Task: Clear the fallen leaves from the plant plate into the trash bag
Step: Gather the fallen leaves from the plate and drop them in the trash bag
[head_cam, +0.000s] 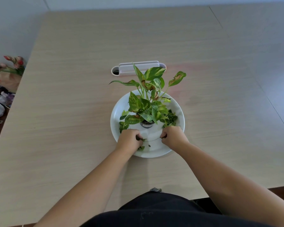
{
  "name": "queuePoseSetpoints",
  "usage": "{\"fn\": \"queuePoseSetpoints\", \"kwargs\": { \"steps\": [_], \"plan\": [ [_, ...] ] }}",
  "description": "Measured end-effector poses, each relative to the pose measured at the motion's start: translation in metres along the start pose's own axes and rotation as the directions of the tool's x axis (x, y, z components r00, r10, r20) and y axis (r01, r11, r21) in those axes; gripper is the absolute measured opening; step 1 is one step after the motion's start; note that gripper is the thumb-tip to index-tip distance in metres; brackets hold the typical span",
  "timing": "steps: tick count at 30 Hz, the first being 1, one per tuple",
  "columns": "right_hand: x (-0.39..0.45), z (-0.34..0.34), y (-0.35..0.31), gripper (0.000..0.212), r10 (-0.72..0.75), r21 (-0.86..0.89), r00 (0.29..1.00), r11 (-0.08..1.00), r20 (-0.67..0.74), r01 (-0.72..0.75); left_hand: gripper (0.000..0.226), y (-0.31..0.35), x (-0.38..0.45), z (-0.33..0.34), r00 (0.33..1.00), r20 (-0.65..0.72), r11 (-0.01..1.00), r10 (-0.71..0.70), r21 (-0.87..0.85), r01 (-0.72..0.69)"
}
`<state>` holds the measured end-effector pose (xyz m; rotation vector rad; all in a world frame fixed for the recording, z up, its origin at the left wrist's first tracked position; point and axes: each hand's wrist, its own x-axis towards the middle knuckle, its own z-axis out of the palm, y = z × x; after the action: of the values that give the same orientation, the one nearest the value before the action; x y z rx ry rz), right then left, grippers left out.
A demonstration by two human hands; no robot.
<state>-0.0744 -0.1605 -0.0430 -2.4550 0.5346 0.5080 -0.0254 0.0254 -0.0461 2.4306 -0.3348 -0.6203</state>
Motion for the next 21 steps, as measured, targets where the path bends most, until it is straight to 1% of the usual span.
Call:
{"fn": "queuePoseSetpoints", "kwargs": {
  "steps": [3,6,8,10,11,13,15,19,21],
  "plan": [
    [-0.005,-0.01,-0.001,0.012,0.077,0.262,0.996,0.963,-0.04,-0.064,0.008,-0.002,0.0,-0.009,0.996,-0.069,0.99,-0.063,-0.131,0.054],
    [-0.009,-0.018,0.002,0.01,0.149,0.47,0.987,0.876,-0.058,-0.104,0.01,-0.005,-0.002,-0.017,0.98,-0.079,0.945,-0.181,-0.292,0.15],
    [-0.01,-0.02,0.008,0.011,0.2,0.597,0.979,0.79,-0.038,-0.139,0.014,-0.006,-0.004,-0.019,0.961,-0.046,0.867,-0.274,-0.445,0.226],
    [-0.012,-0.022,0.015,0.01,0.226,0.724,0.974,0.672,-0.001,-0.156,0.016,-0.002,-0.007,-0.017,0.939,0.01,0.735,-0.343,-0.62,0.275],
    [-0.015,-0.024,0.017,0.011,0.23,0.779,0.973,0.607,0.016,-0.156,0.016,0.002,-0.009,-0.015,0.934,0.041,0.673,-0.355,-0.682,0.286],
    [-0.023,-0.027,0.023,0.013,0.232,0.865,0.972,0.479,0.041,-0.151,0.016,0.016,-0.017,-0.008,0.933,0.105,0.593,-0.345,-0.746,0.303],
    [-0.035,-0.031,0.03,0.014,0.225,0.925,0.972,0.351,0.07,-0.148,0.016,0.036,-0.025,0.001,0.938,0.166,0.548,-0.306,-0.775,0.316],
    [-0.059,-0.038,0.058,0.014,0.219,0.978,0.968,0.143,0.12,-0.153,0.015,0.081,-0.039,0.033,0.94,0.279,0.528,-0.195,-0.778,0.34],
    [-0.072,-0.042,0.078,0.016,0.248,0.988,0.961,0.069,0.118,-0.139,0.015,0.104,-0.046,0.052,0.938,0.324,0.54,-0.125,-0.771,0.338]
  ]
}}
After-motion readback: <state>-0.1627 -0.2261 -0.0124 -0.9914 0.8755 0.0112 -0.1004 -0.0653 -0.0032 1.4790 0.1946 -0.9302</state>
